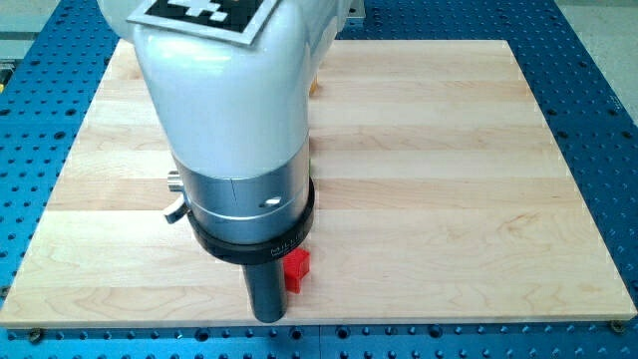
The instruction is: Move the heart into the red circle
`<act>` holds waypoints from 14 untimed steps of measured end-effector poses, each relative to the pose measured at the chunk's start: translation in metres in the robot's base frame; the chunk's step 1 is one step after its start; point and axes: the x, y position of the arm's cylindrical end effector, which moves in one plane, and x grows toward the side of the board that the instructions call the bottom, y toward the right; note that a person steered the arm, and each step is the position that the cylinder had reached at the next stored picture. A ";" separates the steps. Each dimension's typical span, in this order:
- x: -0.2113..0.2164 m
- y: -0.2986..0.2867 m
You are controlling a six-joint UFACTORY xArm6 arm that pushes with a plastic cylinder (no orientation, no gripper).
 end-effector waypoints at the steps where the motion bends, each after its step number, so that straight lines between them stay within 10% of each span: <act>1: 0.000 0.000; 3: -0.018 -0.075; 5: -0.237 -0.211; 6: -0.350 -0.188; 8: -0.426 -0.045; 11: -0.365 0.153; 14: -0.321 0.128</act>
